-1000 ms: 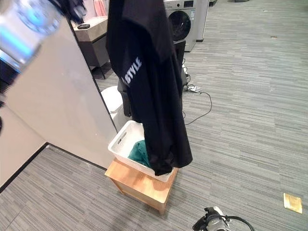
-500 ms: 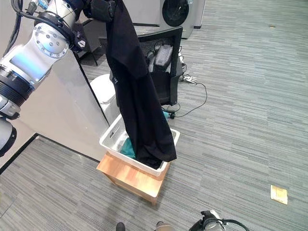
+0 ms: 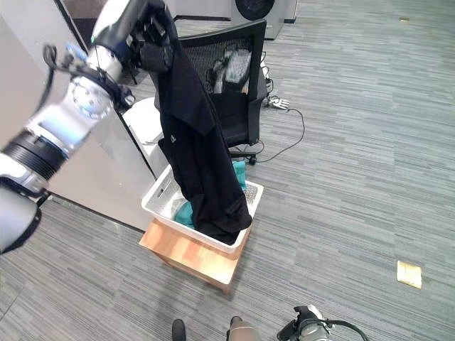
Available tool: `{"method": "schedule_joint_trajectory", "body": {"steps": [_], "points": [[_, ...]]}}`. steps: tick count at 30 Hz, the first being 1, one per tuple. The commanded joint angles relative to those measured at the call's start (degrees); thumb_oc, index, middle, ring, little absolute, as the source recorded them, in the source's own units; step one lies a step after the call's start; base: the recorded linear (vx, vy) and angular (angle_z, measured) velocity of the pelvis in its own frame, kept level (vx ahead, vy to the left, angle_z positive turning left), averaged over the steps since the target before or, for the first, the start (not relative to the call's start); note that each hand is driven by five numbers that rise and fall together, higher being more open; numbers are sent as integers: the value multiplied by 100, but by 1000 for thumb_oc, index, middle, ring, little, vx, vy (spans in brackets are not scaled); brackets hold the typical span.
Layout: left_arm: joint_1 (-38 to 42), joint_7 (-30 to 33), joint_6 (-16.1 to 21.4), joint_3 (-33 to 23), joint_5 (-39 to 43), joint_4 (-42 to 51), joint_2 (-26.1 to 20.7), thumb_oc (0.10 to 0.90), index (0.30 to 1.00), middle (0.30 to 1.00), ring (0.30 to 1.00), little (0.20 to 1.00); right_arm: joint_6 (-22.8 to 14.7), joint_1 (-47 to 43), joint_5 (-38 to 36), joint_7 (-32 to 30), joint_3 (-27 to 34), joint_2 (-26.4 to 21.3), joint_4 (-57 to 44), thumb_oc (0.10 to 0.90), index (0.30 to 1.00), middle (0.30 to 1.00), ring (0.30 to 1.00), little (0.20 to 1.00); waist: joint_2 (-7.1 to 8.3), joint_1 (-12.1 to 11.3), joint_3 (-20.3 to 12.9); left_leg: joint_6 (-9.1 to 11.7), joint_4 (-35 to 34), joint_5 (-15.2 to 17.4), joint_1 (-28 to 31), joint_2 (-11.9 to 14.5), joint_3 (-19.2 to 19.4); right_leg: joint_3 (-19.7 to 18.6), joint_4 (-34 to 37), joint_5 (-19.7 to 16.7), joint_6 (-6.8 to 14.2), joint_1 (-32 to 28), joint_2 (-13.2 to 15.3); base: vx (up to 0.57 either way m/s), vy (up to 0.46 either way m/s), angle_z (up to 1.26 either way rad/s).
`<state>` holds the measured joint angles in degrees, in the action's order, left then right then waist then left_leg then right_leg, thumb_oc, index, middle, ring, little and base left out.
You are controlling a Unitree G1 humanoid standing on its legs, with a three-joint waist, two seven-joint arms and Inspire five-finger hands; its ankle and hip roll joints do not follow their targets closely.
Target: Pick up bed clothes into laundry basket.
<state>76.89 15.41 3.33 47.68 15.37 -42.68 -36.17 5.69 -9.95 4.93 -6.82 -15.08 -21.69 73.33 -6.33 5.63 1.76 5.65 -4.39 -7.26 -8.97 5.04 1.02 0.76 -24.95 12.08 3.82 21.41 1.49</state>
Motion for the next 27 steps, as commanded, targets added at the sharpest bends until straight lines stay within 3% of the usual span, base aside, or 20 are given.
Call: {"method": "schedule_joint_trajectory", "body": {"steps": [1, 17, 22, 23, 27], "points": [[941, 246, 187, -838, -198, -495, -339, 400, 300, 300, 300, 300, -56, -187, -57, -206, -196, -222, 93, 800, 900, 900, 900, 900, 207, 75, 55, 225, -61, 488, 315, 134, -153, 183, 2995, -1488, 768, -1388, 524, -16, -30, -6], [-795, 105, 337, -1706, 509, 314, 360, 400, 300, 300, 300, 300, 16, -297, 244, -149, -474, -220, 149, 800, 900, 900, 900, 900, 300, 64, 224, 219, -61, 501, 220, 154, -136, 80, 2995, -1466, 727, -1300, 466, -12, -16, -2], [-1729, 50, 334, -1814, 289, 1027, 914, 400, 300, 300, 300, 300, 7, -331, 221, -213, -463, -187, 148, 800, 900, 900, 900, 900, 341, 30, 269, 203, -61, 519, 223, 151, -156, 44, 2995, -1451, 699, -1316, 456, -3, -5, -1], [-2222, -16, 300, -1842, 166, 1099, 1189, 400, 300, 300, 300, 300, -76, -422, 200, -190, -582, -110, 117, 800, 900, 900, 900, 900, 366, -23, 265, 197, -61, 521, 229, 153, -166, 31, 2995, -1444, 688, -1319, 444, 7, -11, -8], [-2472, -112, 212, -1823, 100, 878, 1604, 400, 300, 300, 300, 300, -75, -398, 250, -279, -551, -122, 124, 800, 900, 900, 900, 900, 388, 12, 246, 180, -61, 539, 241, 153, -174, -5, 2995, -1436, 678, -1320, 440, 9, -3, -3]]}}
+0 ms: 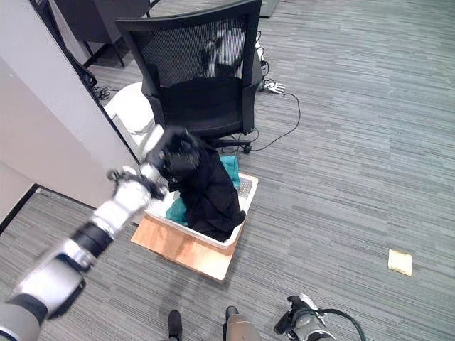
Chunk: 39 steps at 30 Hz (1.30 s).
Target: Pick up bed clothes into laundry basket.
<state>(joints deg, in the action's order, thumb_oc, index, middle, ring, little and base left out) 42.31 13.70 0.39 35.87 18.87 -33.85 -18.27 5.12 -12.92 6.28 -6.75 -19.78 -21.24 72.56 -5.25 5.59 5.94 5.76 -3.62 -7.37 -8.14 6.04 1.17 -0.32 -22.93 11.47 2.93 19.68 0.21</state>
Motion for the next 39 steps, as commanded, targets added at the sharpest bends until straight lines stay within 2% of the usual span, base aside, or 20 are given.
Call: {"method": "schedule_joint_trajectory", "body": {"steps": [1, 11, 15, 16, 27, 34, 39], "points": [[931, 33, 490, -632, -264, -89, -127, 400, 300, 300, 300, 300, -22, -83, 122, -289, -65, -191, 205, 800, 900, 900, 900, 900, 287, 27, -177, 168, -138, 552, 160, 60, -191, 99, 2793, -1376, 768, -1142, 567, 13, 1, -5], [901, 6, 403, -693, -601, -796, -13, 400, 300, 300, 300, 300, -65, 65, 177, -312, 25, -252, 221, 800, 900, 900, 900, 900, 347, 85, -224, 177, -138, 560, 176, 82, -182, 126, 2793, -1391, 775, -1148, 568, 2, -1, 0], [931, -8, 409, -680, -609, -807, -28, 400, 300, 300, 300, 300, -66, 96, 199, -323, 20, -217, 210, 800, 900, 900, 900, 900, 352, 85, -229, 185, -138, 560, 164, 84, -173, 149, 2793, -1394, 782, -1135, 569, 0, 0, 0], [914, -13, 404, -676, -602, -795, -26, 800, 900, 900, 900, 900, -62, 107, 202, -326, 20, -201, 209, 800, 900, 900, 900, 900, 350, 85, -232, 185, -138, 560, 163, 89, -172, 153, 2793, -1395, 784, -1135, 571, 0, 0, 0], [879, 14, 442, -740, -537, -605, -78, 800, 900, 900, 900, 900, -62, 124, 259, -327, -14, -160, 134, 800, 900, 900, 900, 900, 351, 60, -239, 192, -138, 572, 175, 107, -151, 191, 2793, -1371, 787, -1163, 574, 0, 0, 0], [800, 25, 489, -853, -411, -104, -170, 800, 900, 900, 900, 900, -36, 156, 295, -298, -21, -109, 97, 800, 900, 900, 900, 900, 359, -28, -238, 187, -138, 584, 222, 111, -173, 235, 2793, -1350, 780, -1248, 586, -3, 3, 2], [760, 119, 534, -1039, -500, 615, -405, 800, 900, 900, 900, 900, -28, 218, 312, -265, 16, -88, 62, 800, 900, 900, 900, 900, 376, -134, -250, 190, -138, 584, 253, 113, -182, 298, 2793, -1330, 780, -1310, 606, -16, 9, 6]]}}
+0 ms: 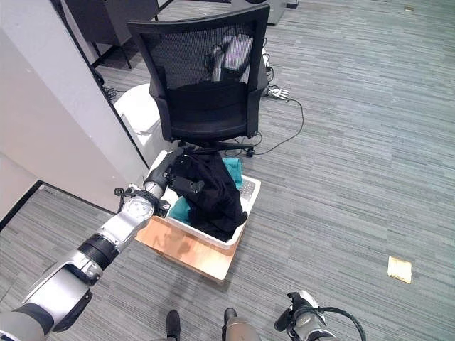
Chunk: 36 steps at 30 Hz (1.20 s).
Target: Pick up bed clothes into laundry basket.
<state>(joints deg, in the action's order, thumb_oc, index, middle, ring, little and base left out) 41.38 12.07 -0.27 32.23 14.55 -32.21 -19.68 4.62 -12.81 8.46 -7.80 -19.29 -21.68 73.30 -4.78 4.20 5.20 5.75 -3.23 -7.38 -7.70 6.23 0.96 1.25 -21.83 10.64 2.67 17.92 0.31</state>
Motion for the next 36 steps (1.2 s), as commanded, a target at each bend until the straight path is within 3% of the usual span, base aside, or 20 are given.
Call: {"method": "schedule_joint_trajectory", "body": {"steps": [1, 9, 16, 17, 19, 20, 23, 24, 26, 30, 34, 35, 36], "points": [[860, 297, 619, -730, -58, 610, -325, 800, 900, 900, 900, 900, 23, 197, 95, -157, -23, -54, -36, 800, 900, 900, 900, 900, 334, -23, -178, 193, -177, 583, 214, 92, -162, 150, 2683, -1247, 804, -1145, 600, -23, 9, 4], [684, 396, 844, -1174, 224, 2004, -651, 800, 900, 900, 900, 900, 45, -73, 133, -140, -60, -57, -183, 800, 900, 900, 900, 900, 356, -280, -211, 194, -177, 568, 252, 71, -198, 213, 2683, -1230, 784, -1230, 620, -13, 9, 5], [-256, 394, 1062, -2042, 216, 3321, -1165, 800, 900, 900, 900, 900, -24, -540, -136, -272, 203, -256, -399, 800, 900, 900, 900, 900, 397, -639, -246, 208, -177, 526, 256, 59, -297, 292, 2683, -1177, 743, -1315, 617, -23, -30, 10], [-1101, 339, 1170, -2632, 342, 3538, -1417, 800, 900, 900, 900, 900, -62, -647, -313, -353, 491, -534, -511, 800, 900, 900, 900, 900, 424, -784, -266, 230, -177, 503, 262, 69, -318, 339, 2683, -1142, 718, -1363, 609, -16, -54, 8], [-1152, 330, 1160, -2665, 345, 3573, -1416, 800, 900, 900, 900, 900, -60, -641, -314, -351, 468, -538, -515, 800, 900, 900, 900, 900, 413, -766, -276, 231, -177, 505, 267, 70, -318, 340, 2683, -1140, 717, -1368, 607, -18, -50, 15], [-2337, 149, 1222, -3318, 555, 3608, -1588, 800, 900, 900, 900, 900, -84, -642, -383, -355, 811, -975, -662, 800, 900, 900, 900, 900, 421, -876, -296, 257, -177, 476, 274, 89, -334, 399, 2683, -1096, 692, -1411, 594, -20, -47, 24], [-2697, 115, 1219, -3559, 653, 3573, -1577, 800, 900, 900, 900, 900, -115, -472, -370, -393, 971, -1153, -681, 800, 900, 900, 900, 900, 420, -853, -294, 270, -177, 466, 274, 99, -331, 425, 2683, -1084, 690, -1426, 590, -24, -35, 4], [-3457, 56, 1228, -4005, 801, 3350, -1445, 800, 900, 900, 900, 900, -190, 74, -255, -515, 1269, -1101, -810, 800, 900, 900, 900, 900, 381, -815, -271, 279, -177, 454, 279, 112, -318, 445, 2683, -1062, 680, -1445, 576, -67, -75, 17], [-4182, -55, 1181, -4391, 1079, 3063, -1335, 800, 900, 900, 900, 900, -133, 280, -195, -572, 1529, -1204, -1010, 800, 900, 900, 900, 900, 340, -807, -294, 296, -177, 434, 269, 124, -311, 478, 2683, -1025, 658, -1469, 552, -51, -60, 15], [-4896, -86, 1128, -4914, 1195, 2467, -976, 800, 900, 900, 900, 900, -129, 775, 59, -719, 2173, -1666, -2532, 800, 900, 900, 900, 900, 274, -710, -316, 329, -177, 395, 247, 177, -299, 560, 2683, -929, 611, -1503, 491, -48, -56, 9], [-5016, -72, 1145, -5225, 1041, 2328, -765, 800, 900, 900, 900, 900, -283, 1087, 549, -817, 2847, -2167, -4554, 800, 900, 900, 900, 900, 179, -617, -251, 298, -177, 308, 222, 196, -299, 613, 2683, -880, 606, -1517, 449, -76, -22, 2], [-4931, -52, 1181, -5213, 960, 2372, -813, 800, 900, 900, 900, 900, -431, 1030, 571, -879, 2898, -2265, -4886, 800, 900, 900, 900, 900, 212, -591, -215, 302, -177, 307, 193, 187, -337, 566, 2683, -884, 606, -1498, 450, -244, -55, 3], [-4778, -74, 1246, -5123, 773, 2443, -983, 800, 900, 900, 900, 900, -654, 950, 564, -898, 3001, -2461, -5536, 800, 900, 900, 900, 900, 383, -560, -83, 303, 325, 616, 155, 151, -488, 488, 2683, -942, 537, -1385, 528, -234, -49, -1]]}}
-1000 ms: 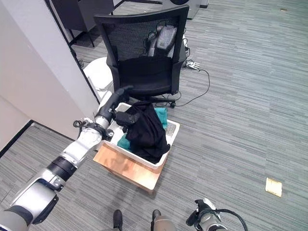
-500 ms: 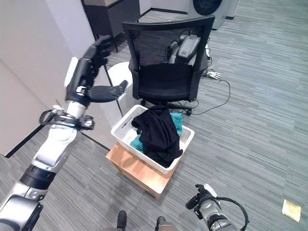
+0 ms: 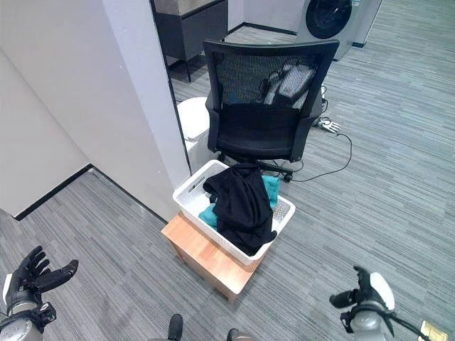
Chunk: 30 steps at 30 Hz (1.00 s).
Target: Pick up bed clothes into laundry basket.
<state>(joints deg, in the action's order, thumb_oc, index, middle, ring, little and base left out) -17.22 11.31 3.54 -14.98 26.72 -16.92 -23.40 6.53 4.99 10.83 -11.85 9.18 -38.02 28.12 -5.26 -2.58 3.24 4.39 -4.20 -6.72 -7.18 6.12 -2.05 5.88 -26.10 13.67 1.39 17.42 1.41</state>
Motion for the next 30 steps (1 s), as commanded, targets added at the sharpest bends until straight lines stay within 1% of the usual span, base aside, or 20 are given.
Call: {"method": "schedule_joint_trajectory", "body": {"steps": [1, 4, 6, 7, 9, 12, 13, 14, 17, 18, 19, 20, 21, 22, 24, 25, 26, 27, 29, 30], "points": [[1093, 3, 865, -400, -446, 913, -613, 800, 900, 900, 900, 900, -839, -823, 328, -488, 171, -821, -1032, 800, 900, 900, 900, 900, 439, 122, 112, 436, 478, 541, 41, 149, -199, 30, 3110, -1278, 666, -1305, 429, -266, -56, 0], [1186, -73, 972, -372, -624, 1152, -801, 800, 900, 900, 900, 900, -1100, -942, 256, -405, 309, -994, -1931, 800, 900, 900, 900, 900, 572, 211, 42, 405, 1536, 747, 60, 252, -397, 66, 3110, -1351, 575, -1166, 449, -171, -21, 21], [1261, -66, 1006, -428, -708, 1282, -908, 800, 900, 900, 900, 900, -1195, -961, 292, -293, 420, -1104, -2382, 800, 900, 900, 900, 900, 566, 300, -48, 408, 1725, 738, 271, 337, -385, 137, 3110, -1391, 555, -1122, 428, -129, -15, 26], [1259, -49, 1005, -480, -688, 1367, -912, 800, 900, 900, 900, 900, -1204, -906, 301, -239, 509, -1116, -2608, 800, 900, 900, 900, 900, 483, 389, -144, 429, 1381, 828, 518, 470, -305, 193, 3110, -1360, 544, -1122, 361, -87, 10, 23], [1207, -71, 1000, -494, -601, 1533, -803, 800, 900, 900, 900, 900, -1275, -815, 291, -122, 528, -1096, -2777, 800, 900, 900, 900, 900, 342, 447, -325, 367, 655, 1098, 1028, 500, -175, 274, 3110, -1362, 595, -1132, 243, -12, 11, 46], [1095, -182, 1040, -465, -403, 1793, -604, 800, 900, 900, 900, 900, -1331, -746, 253, 10, 396, -1032, -2747, 800, 900, 900, 900, 900, 280, 396, -383, 253, -17, 1012, 1189, 157, -167, 380, 3110, -1441, 550, -1130, 170, -73, -58, 19], [1095, -190, 1048, -452, -369, 1864, -557, 800, 900, 900, 900, 900, -1348, -779, 200, 48, 346, -965, -2741, 800, 900, 900, 900, 900, 285, 365, -375, 202, -70, 1014, 1136, 0, -180, 442, 3090, -1498, 507, -1145, 149, -202, -110, 1], [1091, -192, 1056, -391, -328, 2012, -506, 800, 900, 900, 900, 900, -1424, -849, 113, 109, 258, -900, -2824, 800, 900, 900, 900, 900, 283, 446, -295, 89, -80, 1019, 1119, -188, -130, 379, 2700, -1546, 469, -954, 146, -177, -76, -6], [1125, -207, 1073, -337, -267, 2056, -483, 800, 900, 900, 900, 900, -1476, -876, 120, 92, 243, -880, -2874, 800, 900, 900, 900, 900, 286, 484, -241, 77, -80, 962, 1055, -238, -81, 278, 2462, -1468, 503, -800, 194, -206, -71, 6], [1173, -333, 1083, -164, -159, 2243, -410, 800, 900, 900, 900, 900, -1520, -908, 197, 198, 278, -879, -3026, 800, 900, 900, 900, 900, 205, 472, -125, 88, -80, 788, 879, -200, -161, -58, 1860, -1391, 665, -485, 388, -303, -193, 27], [1187, -359, 1085, -39, -116, 2342, -345, 800, 900, 900, 900, 900, -1599, -900, 244, 229, 244, -887, -3157, 800, 900, 900, 900, 900, 121, 440, -54, 96, -80, 695, 776, -170, -221, -250, 1430, -1280, 690, -357, 512, -325, -193, 62], [1192, -357, 1082, -38, -117, 2347, -339, 800, 900, 900, 900, 900, -1601, -900, 245, 230, 251, -891, -3159, 800, 900, 900, 900, 900, 128, 446, -58, 97, -80, 654, 741, -185, -229, -249, 1415, -1309, 690, -319, 528, -167, -160, 113], [1231, -423, 1087, 113, -87, 2419, -316, 800, 900, 900, 900, 900, -1657, -899, 243, 251, 244, -861, -3323, 800, 900, 900, 900, 900, 77, 397, -11, 146, -80, 584, 621, -192, -268, -356, 1314, -1262, 684, -403, 636, -197, -248, 192], [1262, -541, 1095, 335, -115, 2584, -342, 800, 900, 900, 900, 900, -1771, -821, 209, 278, 295, -883, -3545, 800, 900, 900, 900, 900, 41, 320, 36, 353, -80, 348, 340, -165, -358, -300, 1412, -1291, 715, -725, 941, -173, -372, 182], [1328, -631, 1143, 466, -116, 2693, -375, 800, 900, 900, 900, 900, -1870, -977, 110, 307, 175, -1058, -3666, 800, 900, 900, 900, 900, 198, 233, 44, 538, -80, 283, 39, -122, -356, -308, 2014, -1181, 774, -1266, 1065, -148, -312, 161], [1328, -631, 1143, 465, -116, 2693, -375, 800, 900, 900, 900, 900, -1871, -979, 110, 307, 175, -1058, -3666, 800, 900, 900, 900, 900, 196, 239, 44, 538, -80, 278, 35, -122, -363, -300, 2029, -1192, 775, -1273, 1065, -107, -268, 151], [1223, -715, 1156, 409, -112, 2729, -352, 800, 900, 900, 900, 900, -1898, -1060, 71, 378, 151, -1050, -3785, 800, 900, 900, 900, 900, 285, 85, -44, 639, -80, 153, -146, -48, -245, -122, 2498, -1082, 841, -1523, 1092, -55, -395, 104], [1110, -756, 1179, 288, -204, 2745, -310, 800, 900, 900, 900, 900, -1911, -1313, 125, 446, -151, -1132, -3765, 800, 900, 900, 900, 900, 377, -114, -88, 793, -80, 3, -426, 67, -105, -14, 3062, -1000, 826, -1868, 995, -138, -480, 92], [1056, -763, 1201, 165, -343, 2646, -329, 800, 900, 900, 900, 900, -1973, -1794, 159, 553, -587, -1381, -3743, 800, 900, 900, 900, 900, 372, -312, -69, 942, -80, -244, -741, 168, 21, -126, 3110, -839, 784, -1803, 768, -198, -319, 98], [1086, -758, 1208, 144, -351, 2577, -398, 800, 900, 900, 900, 900, -1996, -1996, 112, 587, -790, -1529, -3699, 800, 900, 900, 900, 900, 435, -393, -25, 918, -80, -219, -872, 134, 50, -203, 3110, -718, 745, -1860, 714, -142, -153, 103]]}}
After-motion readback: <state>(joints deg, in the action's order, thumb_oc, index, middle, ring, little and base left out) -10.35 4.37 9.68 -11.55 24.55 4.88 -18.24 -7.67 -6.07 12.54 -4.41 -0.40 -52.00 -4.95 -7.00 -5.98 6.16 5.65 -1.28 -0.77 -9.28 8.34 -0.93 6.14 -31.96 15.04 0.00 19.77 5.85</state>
